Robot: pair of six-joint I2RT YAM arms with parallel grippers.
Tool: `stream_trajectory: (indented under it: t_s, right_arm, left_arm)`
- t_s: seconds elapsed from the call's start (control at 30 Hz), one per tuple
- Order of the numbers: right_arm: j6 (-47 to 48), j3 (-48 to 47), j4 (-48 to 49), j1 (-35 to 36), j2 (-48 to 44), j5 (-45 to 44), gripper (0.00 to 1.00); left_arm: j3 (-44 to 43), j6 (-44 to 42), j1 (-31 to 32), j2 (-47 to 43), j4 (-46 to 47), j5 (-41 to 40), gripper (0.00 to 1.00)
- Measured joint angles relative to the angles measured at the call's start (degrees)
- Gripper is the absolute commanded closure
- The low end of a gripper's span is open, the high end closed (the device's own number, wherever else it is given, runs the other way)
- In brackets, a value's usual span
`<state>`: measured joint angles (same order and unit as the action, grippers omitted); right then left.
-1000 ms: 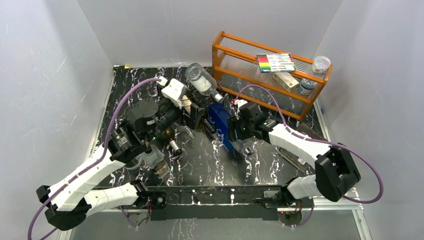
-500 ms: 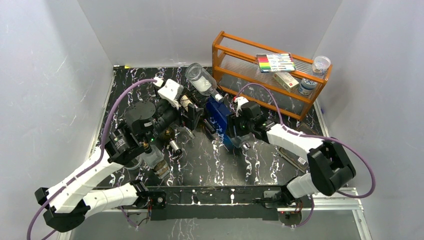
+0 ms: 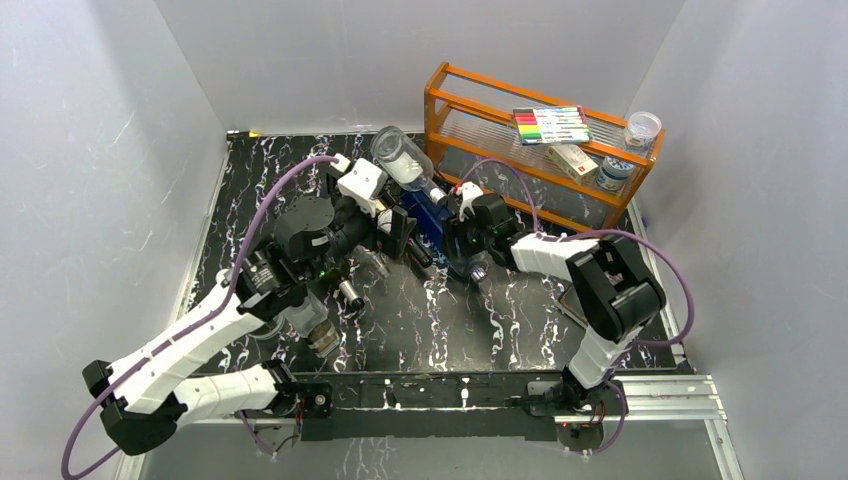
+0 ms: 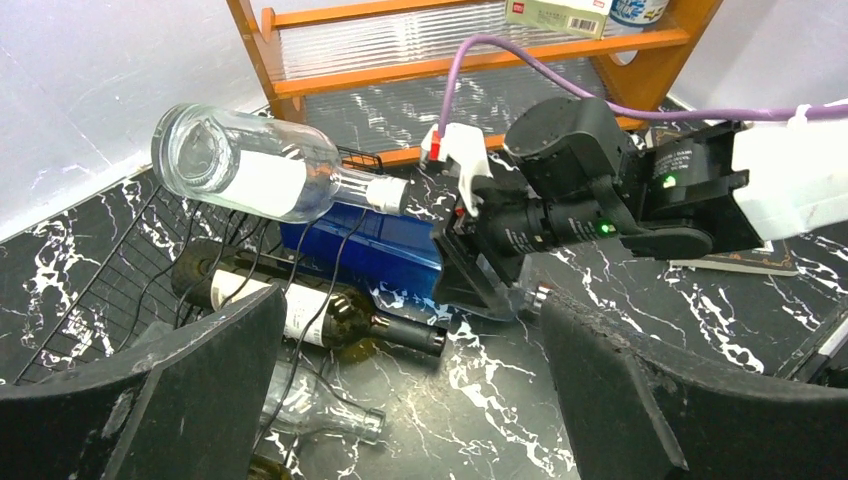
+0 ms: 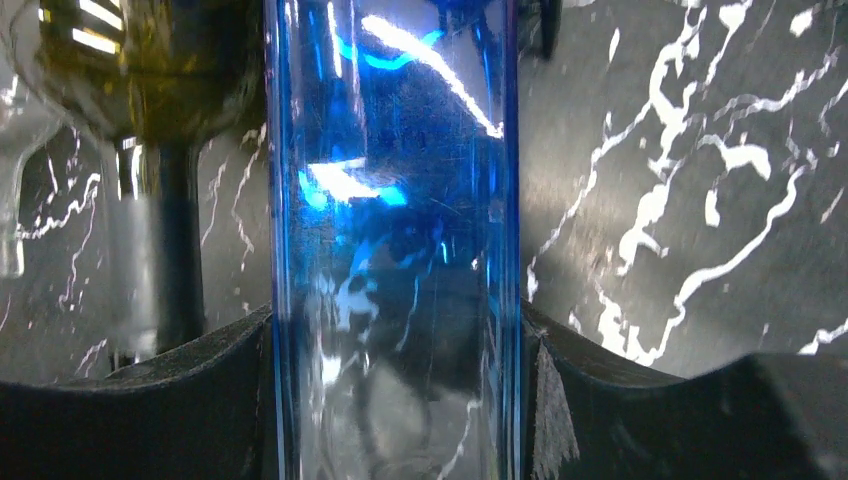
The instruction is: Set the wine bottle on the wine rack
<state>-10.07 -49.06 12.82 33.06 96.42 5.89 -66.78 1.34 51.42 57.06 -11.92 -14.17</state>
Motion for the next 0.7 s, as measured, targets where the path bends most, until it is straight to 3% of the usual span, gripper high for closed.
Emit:
stream_trajectory:
  t_s: [0.17,0.2,0.27,0.33,0.7]
  right_arm:
    - [0.7,-4.5,3.5,-0.5,5.5,0.3,0.84]
    - [0.7,-4.9,4.0,-0.5,6.1,0.4,0.75]
    - [0.5,-5.7,5.8,-0.5,7.8,1.0,0.44]
    - [0.2,-5.5,7.2,-0.7,8.1,1.3,0.32]
    - [0.4,-5.2,15.7,-1.4,8.1,1.2,0.13]
  left_arm:
    - [0.0,-0.7,0.0,1.2,0.0,0.0,0.02]
    - [0.0,-0.8,0.0,1.4,0.0,0.0,0.02]
    - [0.0,-1.3,0.0,1.7,0.2,0.0,0.02]
    - [0.0,-1.6,0.0,1.7,0.4,-0.2,0.02]
    - [0.9,-1.9,0.0,1.6,0.3,-1.4,0.02]
